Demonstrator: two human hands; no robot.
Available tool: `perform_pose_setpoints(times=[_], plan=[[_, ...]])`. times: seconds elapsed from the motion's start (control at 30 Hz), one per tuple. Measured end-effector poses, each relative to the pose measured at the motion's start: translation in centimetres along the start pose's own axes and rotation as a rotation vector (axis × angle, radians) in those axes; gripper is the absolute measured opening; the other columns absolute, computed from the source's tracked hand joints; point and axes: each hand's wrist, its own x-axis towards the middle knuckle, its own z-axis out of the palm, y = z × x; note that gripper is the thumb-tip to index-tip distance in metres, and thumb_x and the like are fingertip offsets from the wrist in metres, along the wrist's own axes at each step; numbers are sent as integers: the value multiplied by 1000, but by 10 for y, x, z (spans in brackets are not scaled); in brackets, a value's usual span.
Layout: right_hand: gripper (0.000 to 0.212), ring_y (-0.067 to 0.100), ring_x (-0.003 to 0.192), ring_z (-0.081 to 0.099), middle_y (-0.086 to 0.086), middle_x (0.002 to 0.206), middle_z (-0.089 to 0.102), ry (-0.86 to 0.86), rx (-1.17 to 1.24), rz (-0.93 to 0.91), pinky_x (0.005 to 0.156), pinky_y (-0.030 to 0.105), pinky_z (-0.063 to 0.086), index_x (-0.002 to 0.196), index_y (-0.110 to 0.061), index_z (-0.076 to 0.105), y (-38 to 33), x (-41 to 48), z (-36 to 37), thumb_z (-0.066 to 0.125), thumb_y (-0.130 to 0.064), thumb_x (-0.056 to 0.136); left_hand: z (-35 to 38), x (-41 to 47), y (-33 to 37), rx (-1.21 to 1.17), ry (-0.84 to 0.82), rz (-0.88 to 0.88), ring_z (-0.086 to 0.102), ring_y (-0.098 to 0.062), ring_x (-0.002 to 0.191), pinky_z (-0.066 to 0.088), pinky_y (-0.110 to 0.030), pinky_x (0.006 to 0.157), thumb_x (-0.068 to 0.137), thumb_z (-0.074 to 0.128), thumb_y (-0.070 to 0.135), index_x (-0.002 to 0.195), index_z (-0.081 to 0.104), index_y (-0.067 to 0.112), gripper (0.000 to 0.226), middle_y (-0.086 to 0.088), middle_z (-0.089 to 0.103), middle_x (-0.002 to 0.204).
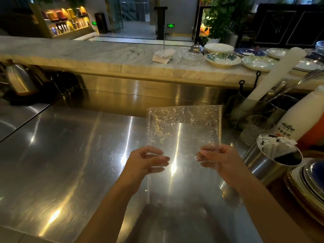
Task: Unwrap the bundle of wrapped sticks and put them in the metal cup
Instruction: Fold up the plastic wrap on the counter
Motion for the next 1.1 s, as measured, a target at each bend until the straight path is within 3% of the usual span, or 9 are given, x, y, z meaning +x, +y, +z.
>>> perform_pose_setpoints(times=[0.13,0.37,0.57,0.8,0.97,1.1], plan=[[21,26,70,70,11,74,74,-25,-37,48,57,29,57,78,-9,71,4,-1,-3,73,-13,58,-10,4,-4,-18,105,8,71,-30,77,58,-32,61,69,73,12,73,70,16,6,-14,75,80],[26,32,73,70,16,77,74,-67,-154,82,57,29,56,80,-7,71,9,-6,-10,76,-20,58,-13,-1,-7,-24,126,14,71,-29,76,57,-32,59,62,73,21,75,71,15,15,-13,75,79],[21,32,71,70,15,76,74,-65,-154,73,54,28,55,81,-10,73,11,-8,-16,71,-21,63,-17,-8,-6,4,17,-30,70,-34,79,59,-39,62,65,72,19,86,69,11,22,-18,74,85],[22,32,72,71,17,78,74,-105,-119,107,54,31,56,89,-11,72,14,-8,-25,70,-18,67,-20,-13,-5,14,-7,-10,70,-31,79,57,-37,59,70,65,13,85,70,12,16,-16,74,86],[20,30,74,71,15,81,74,-146,-34,107,54,32,56,91,-11,72,16,-9,-30,63,-8,74,-18,-13,-4,18,9,2,69,-30,80,57,-39,60,76,60,6,82,70,12,13,-14,74,87],[25,28,73,71,12,79,75,-134,-77,57,55,28,56,83,-8,74,19,-11,-31,58,7,72,-16,-13,-5,93,17,17,70,-29,80,56,-36,57,78,53,-14,72,70,8,29,-8,74,83]])
